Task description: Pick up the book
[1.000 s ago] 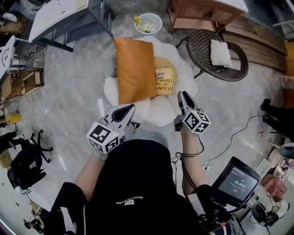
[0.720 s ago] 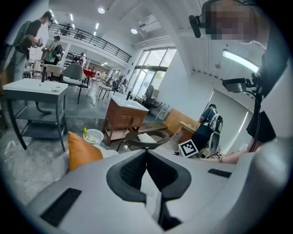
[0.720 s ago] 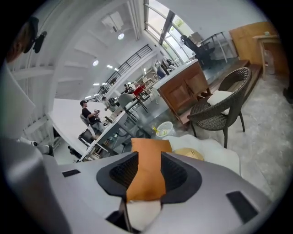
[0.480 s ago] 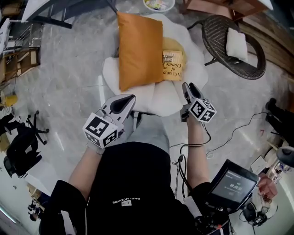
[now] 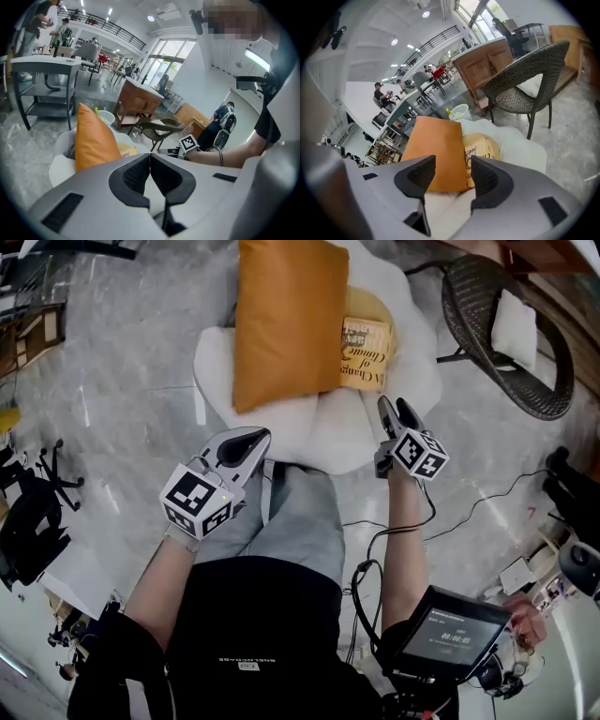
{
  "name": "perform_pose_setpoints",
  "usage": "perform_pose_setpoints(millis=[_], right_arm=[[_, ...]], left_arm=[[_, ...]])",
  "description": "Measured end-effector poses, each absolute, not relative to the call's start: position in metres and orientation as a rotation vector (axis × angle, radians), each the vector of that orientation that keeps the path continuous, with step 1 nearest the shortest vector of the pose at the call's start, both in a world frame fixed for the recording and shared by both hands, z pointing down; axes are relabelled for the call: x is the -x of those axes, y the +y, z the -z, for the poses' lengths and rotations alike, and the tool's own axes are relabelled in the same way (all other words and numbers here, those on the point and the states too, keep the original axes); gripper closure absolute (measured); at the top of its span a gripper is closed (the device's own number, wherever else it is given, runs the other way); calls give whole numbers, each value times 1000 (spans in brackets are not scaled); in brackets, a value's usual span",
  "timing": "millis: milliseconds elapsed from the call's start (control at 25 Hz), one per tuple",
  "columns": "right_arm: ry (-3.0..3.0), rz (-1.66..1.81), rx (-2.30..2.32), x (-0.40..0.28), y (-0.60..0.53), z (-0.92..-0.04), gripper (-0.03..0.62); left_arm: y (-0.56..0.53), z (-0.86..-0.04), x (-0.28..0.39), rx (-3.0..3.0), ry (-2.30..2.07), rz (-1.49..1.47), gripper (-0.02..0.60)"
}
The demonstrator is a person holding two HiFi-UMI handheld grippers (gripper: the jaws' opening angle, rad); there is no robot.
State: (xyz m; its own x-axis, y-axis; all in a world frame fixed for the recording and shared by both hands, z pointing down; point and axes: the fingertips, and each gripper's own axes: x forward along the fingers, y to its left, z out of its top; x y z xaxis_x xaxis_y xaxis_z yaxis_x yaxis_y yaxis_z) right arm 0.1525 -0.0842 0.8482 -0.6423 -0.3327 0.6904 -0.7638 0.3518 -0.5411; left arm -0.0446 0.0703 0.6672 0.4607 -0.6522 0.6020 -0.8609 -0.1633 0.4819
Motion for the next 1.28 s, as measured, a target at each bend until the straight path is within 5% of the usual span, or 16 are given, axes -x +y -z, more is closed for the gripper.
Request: perform_pose_setpoints(millis=[1280], right_arm=[[-1876,-1185,-860,-158,-148,-1122,347]], left_arm=[[58,-952,89,-1696,-1162,-371,568]])
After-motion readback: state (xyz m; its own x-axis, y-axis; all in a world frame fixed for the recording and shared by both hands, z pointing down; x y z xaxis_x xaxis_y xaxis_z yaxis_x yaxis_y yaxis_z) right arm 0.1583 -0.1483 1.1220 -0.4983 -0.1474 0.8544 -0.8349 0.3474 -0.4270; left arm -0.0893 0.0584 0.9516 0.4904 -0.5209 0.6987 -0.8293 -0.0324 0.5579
